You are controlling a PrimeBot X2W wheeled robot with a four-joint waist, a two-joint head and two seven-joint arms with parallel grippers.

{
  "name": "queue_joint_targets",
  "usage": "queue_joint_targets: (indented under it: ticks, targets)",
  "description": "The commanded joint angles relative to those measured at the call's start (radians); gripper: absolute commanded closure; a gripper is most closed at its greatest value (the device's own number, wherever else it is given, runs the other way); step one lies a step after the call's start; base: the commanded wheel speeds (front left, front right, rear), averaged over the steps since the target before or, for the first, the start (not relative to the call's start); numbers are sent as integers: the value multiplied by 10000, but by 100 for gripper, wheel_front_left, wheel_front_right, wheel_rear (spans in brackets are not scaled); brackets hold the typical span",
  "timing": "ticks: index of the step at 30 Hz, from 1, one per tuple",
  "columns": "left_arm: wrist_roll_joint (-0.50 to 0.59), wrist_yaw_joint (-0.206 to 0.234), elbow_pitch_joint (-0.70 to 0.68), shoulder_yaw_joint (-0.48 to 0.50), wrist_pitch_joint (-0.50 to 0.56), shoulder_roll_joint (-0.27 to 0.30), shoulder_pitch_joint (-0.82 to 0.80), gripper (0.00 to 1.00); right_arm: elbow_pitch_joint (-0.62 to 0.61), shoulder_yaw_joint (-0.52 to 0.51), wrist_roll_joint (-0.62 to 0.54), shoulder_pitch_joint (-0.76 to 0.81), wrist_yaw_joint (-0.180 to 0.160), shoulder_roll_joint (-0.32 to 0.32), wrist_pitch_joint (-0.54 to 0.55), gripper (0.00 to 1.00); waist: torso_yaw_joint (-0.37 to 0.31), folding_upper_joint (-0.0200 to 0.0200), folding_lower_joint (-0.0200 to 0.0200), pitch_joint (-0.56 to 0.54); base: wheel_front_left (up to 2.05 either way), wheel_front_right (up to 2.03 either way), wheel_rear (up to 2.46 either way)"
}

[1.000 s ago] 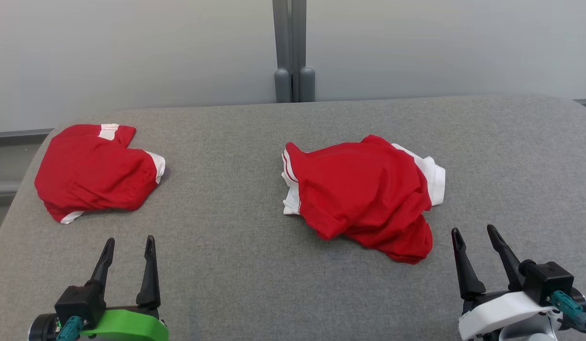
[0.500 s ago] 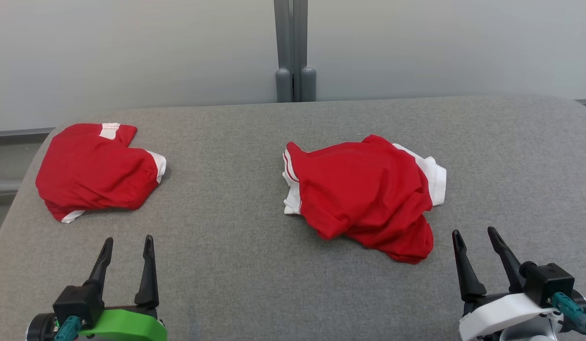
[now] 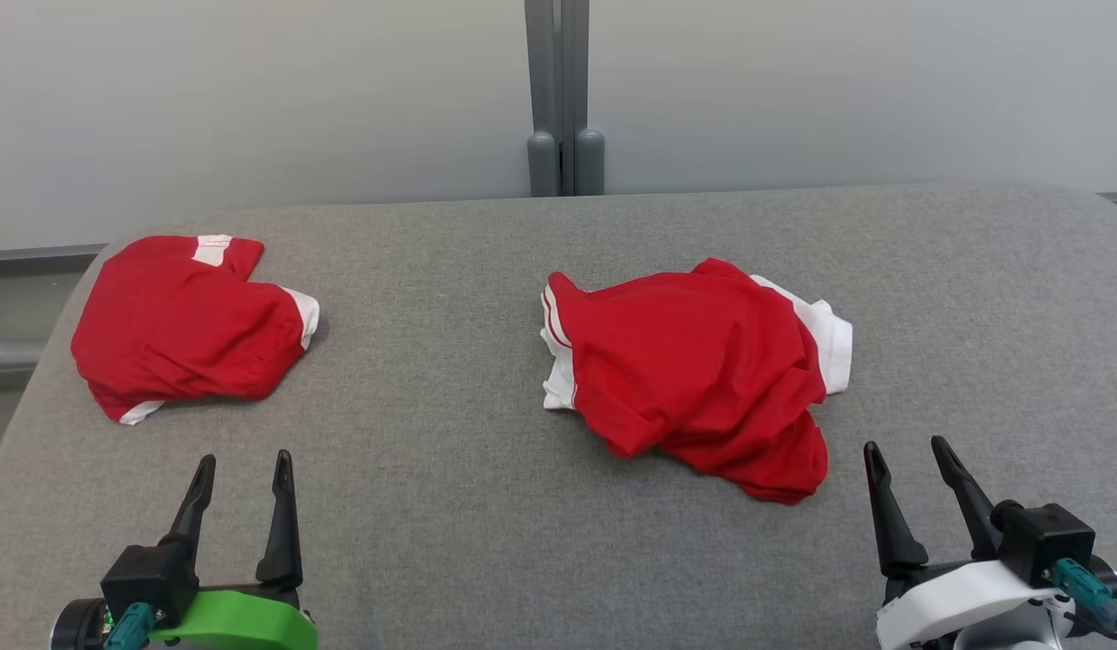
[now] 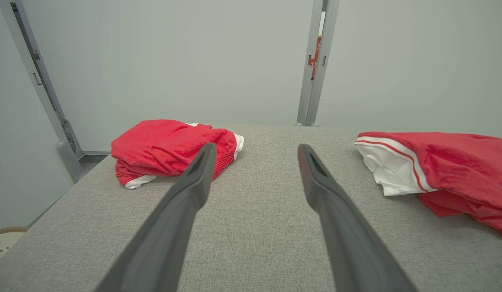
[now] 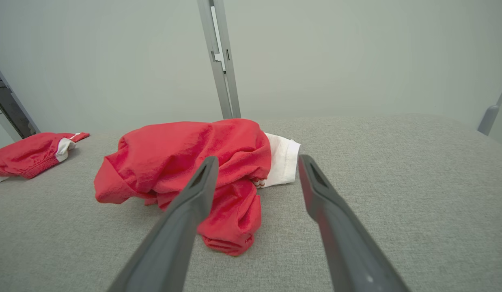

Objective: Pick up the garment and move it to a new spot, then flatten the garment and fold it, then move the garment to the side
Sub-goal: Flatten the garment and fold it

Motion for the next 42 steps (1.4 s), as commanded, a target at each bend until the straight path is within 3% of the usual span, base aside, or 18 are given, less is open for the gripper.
queue_joint_targets:
  ticks: [1, 26, 33, 42]
  targets:
    - [69, 5, 24, 44, -9, 31, -73, 0, 36, -6, 30, 9, -7, 15, -10, 0, 5, 0, 0, -7, 0, 0, 0]
    - [124, -29, 84, 39, -9, 29, -13, 0, 435, 83, 126, -375, -7, -15, -121, 0, 21, 0, 0, 14, 0, 0, 0]
    - [218, -26, 114, -108, -9, -31, -231, 0, 757, 228, 62, -1485, -7, -545, -112, 0, 123, 0, 0, 344, 0, 0, 0]
    - [295, -11, 53, -332, -9, -218, -827, 0, 1879, 566, 69, -4007, -7, -1826, 108, 0, 461, 0, 0, 1439, 0, 0, 0]
